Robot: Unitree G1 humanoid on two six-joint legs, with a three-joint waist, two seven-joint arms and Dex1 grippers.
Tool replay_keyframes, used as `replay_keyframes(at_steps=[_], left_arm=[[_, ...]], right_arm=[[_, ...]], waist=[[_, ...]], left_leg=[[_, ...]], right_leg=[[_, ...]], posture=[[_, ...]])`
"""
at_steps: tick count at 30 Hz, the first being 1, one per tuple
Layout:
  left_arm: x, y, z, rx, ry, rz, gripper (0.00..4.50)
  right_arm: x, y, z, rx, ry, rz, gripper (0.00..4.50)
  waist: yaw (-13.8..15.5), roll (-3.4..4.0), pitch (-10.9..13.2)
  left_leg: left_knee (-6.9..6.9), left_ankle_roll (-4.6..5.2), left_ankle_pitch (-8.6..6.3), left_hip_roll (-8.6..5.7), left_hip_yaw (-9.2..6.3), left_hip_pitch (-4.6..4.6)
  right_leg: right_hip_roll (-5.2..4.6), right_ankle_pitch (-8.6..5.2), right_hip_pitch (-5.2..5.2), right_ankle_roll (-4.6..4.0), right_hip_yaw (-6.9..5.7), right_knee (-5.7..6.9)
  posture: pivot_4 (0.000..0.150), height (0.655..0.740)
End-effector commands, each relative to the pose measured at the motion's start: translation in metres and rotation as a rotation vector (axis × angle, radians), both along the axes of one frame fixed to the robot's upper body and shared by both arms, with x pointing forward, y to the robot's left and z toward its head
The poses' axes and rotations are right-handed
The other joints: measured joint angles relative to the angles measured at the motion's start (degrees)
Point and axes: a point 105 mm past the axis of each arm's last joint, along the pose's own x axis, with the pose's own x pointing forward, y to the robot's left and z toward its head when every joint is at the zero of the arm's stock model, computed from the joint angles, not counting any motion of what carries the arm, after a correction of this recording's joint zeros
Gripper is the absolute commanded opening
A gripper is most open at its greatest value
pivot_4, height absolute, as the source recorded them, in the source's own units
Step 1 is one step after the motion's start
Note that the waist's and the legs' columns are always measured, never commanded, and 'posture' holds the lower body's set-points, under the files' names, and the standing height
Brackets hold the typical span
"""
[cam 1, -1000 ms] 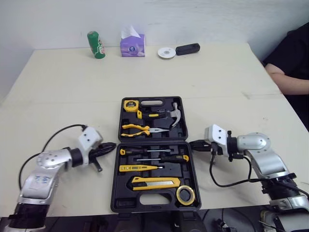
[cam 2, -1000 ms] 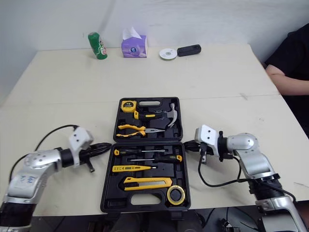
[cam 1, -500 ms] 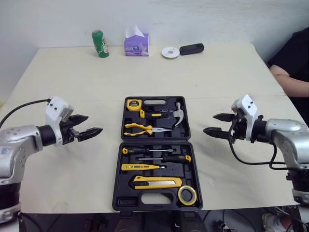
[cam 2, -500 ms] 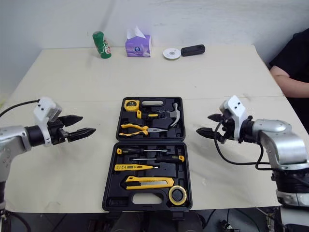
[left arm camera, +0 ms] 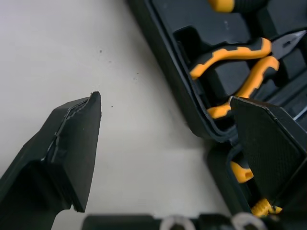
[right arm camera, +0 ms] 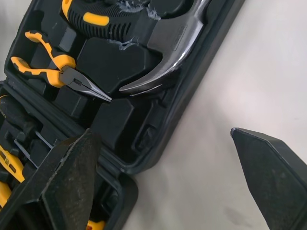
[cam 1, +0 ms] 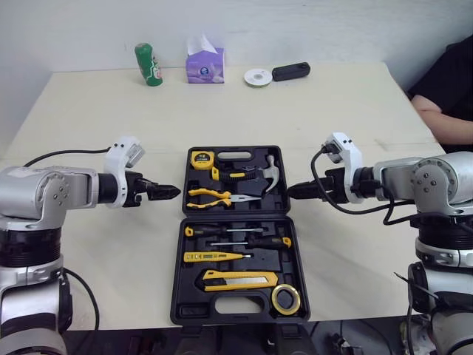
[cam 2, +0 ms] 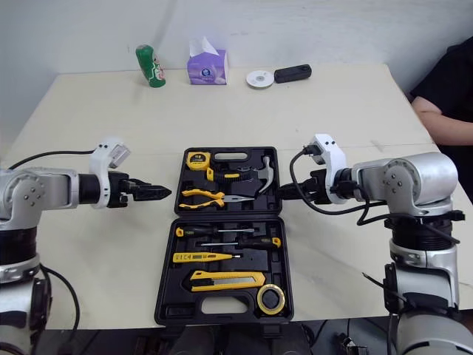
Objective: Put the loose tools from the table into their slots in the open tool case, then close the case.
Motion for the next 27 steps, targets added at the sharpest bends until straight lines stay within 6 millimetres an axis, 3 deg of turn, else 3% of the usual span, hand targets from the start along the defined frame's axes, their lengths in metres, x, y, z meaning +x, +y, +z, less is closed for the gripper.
replay_keyframes(at_steps=[1, 10, 27], left_arm=[[0.004, 0.005, 0.002, 0.031, -0.001, 0.047, 4.5], [0.002, -0.016, -0.008, -0.001, 0.062, 0.009, 4.5], [0.017, -0.004, -0.024, 0.088, 0.048, 0.094, 4.5]], right_arm=[[0.004, 0.003, 0.005, -0.013, -0.016, -0.017, 4.46], [0.011, 0.012, -0.001, -0.017, -0.001, -0.051, 4.46], [0.008, 0.022, -0.009, -0.031, 0.002, -0.042, 4.46]], waist=[[-0.1, -0.06, 0.0], [-0.3, -0.11, -0.1], [-1.3, -0.12, -0.1]], left_leg=[[0.0, 0.01, 0.01, -0.11, 0.0, -0.03], [0.13, 0.02, 0.02, -0.27, 0.0, -0.26], [0.34, 0.03, 0.02, -0.3, -0.01, -0.27]], right_leg=[[-0.03, 0.0, -0.15, 0.0, -0.03, 0.13], [-0.08, 0.01, -0.64, 0.01, 0.05, 0.56], [-0.09, 0.01, -0.64, 0.02, 0.1, 0.71]], posture=[[0.15, 0.74], [0.15, 0.74], [0.15, 0.74]])
